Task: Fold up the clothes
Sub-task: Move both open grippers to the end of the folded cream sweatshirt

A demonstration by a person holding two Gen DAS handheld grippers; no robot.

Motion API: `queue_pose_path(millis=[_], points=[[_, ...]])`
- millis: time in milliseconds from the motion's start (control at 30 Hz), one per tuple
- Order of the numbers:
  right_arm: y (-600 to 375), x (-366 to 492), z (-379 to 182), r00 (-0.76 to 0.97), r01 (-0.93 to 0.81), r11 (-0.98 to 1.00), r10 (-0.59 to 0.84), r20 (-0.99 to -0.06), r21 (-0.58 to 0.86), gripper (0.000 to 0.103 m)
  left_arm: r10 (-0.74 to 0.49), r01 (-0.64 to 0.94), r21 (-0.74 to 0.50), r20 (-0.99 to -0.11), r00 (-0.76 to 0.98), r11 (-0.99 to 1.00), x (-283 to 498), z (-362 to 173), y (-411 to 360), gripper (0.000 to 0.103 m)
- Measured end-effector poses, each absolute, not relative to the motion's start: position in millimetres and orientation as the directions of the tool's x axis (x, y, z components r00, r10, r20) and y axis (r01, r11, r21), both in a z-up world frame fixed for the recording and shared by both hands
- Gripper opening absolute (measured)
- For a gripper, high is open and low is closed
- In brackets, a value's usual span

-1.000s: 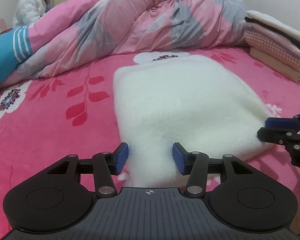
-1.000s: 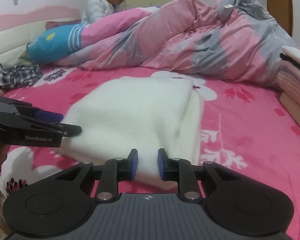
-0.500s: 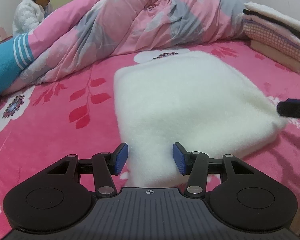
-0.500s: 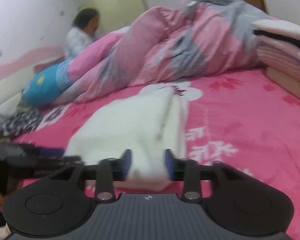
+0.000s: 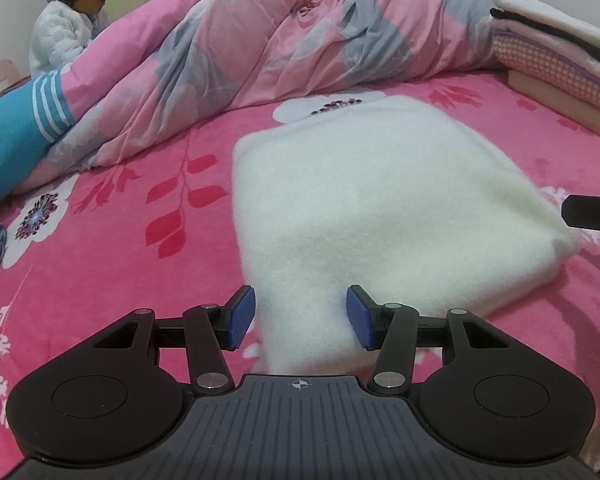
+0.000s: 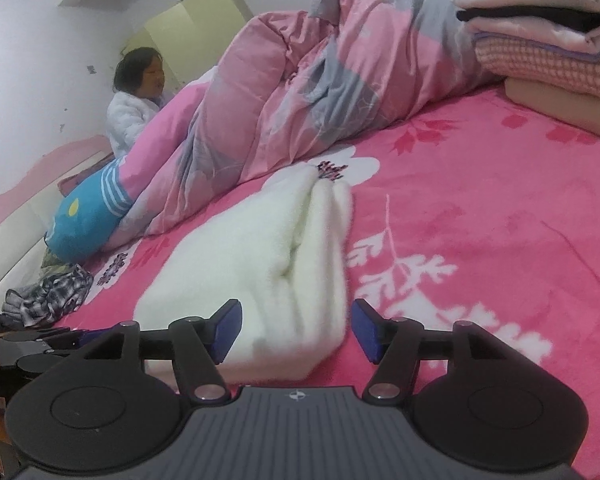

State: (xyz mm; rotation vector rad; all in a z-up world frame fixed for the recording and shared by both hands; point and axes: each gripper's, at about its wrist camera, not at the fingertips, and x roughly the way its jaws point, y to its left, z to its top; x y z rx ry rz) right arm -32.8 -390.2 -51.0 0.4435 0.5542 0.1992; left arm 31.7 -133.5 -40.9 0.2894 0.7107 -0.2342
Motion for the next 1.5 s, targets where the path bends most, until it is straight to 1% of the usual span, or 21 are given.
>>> queue_pose_path(millis=[200, 300, 367, 500, 533, 600, 700, 800, 900, 1033, 1233, 1400, 1500], points=[[-368.3, -30.9, -46.4, 0.845, -0.111, 0.922, 0.284, -0.454, 0.37, 0.063, -0.105, 0.302, 0.185, -0.671, 0.734, 0.935, 32.4, -41.6, -134.9, 0.053], [-359.1, -28.3, -48.8, 0.847, -0.116, 0.941, 0.261, -0.464, 0.317, 0.063, -0.101, 0.302, 0.19, -0.671, 0.735, 0.934, 32.5, -41.7, -135.7, 0.053], [-350.6, -26.0, -53.9, 0.842, -0.111, 0.961, 0.226, -0.49, 0.253, 0.063, -0.099, 0.301, 0.192, -0.671, 0.735, 0.934, 32.1, -41.7, -136.3, 0.053], [-337.8, -25.6, -64.2, 0.844, -0.112, 0.983, 0.171, -0.508, 0.145, 0.065, -0.099, 0.301, 0.191, -0.672, 0.734, 0.934, 31.7, -41.8, -136.7, 0.053], [-337.7, -25.2, -65.4, 0.844, -0.111, 0.984, 0.168, -0.509, 0.141, 0.065, -0.097, 0.3, 0.192, -0.673, 0.734, 0.934, 31.9, -41.9, -136.9, 0.054], [-339.6, -24.1, -66.6, 0.843, -0.106, 0.983, 0.168, -0.511, 0.148, 0.069, -0.096, 0.3, 0.193, -0.673, 0.733, 0.934, 32.1, -42.2, -137.5, 0.054], [-345.6, -22.9, -68.9, 0.838, -0.102, 0.978, 0.183, -0.514, 0.182, 0.071, -0.111, 0.305, 0.175, -0.676, 0.728, 0.936, 33.7, -41.8, -134.7, 0.055], [-351.8, -22.2, -69.6, 0.831, -0.103, 0.97, 0.206, -0.517, 0.22, 0.071, -0.191, 0.312, 0.059, -0.679, 0.708, 0.948, 38.9, -39.5, -116.9, 0.057], [-353.5, -23.2, -69.6, 0.831, -0.116, 0.969, 0.214, -0.513, 0.217, 0.073, -0.26, 0.305, -0.05, -0.666, 0.699, 0.951, 41.5, -35.5, -100.3, 0.06], [-355.4, -22.5, -72.4, 0.831, -0.116, 0.967, 0.219, -0.512, 0.225, 0.077, -0.27, 0.269, -0.103, -0.65, 0.711, 0.958, 40.4, -32.8, -86.4, 0.065], [-354.5, -23.4, -74.3, 0.833, -0.093, 0.965, 0.21, -0.512, 0.245, 0.078, -0.289, 0.246, -0.16, -0.655, 0.698, 0.956, 32.7, -38.8, -72.9, 0.066], [-354.3, -24.4, -71.0, 0.83, -0.08, 0.967, 0.199, -0.521, 0.243, 0.078, -0.31, 0.257, -0.178, -0.646, 0.698, 0.95, 24.1, -42.2, -65.4, 0.069], [-357.5, -29.2, -67.0, 0.833, -0.066, 0.961, 0.201, -0.515, 0.269, 0.078, -0.325, 0.262, -0.196, -0.644, 0.692, 0.945, 18.5, -44.9, -56.6, 0.069]])
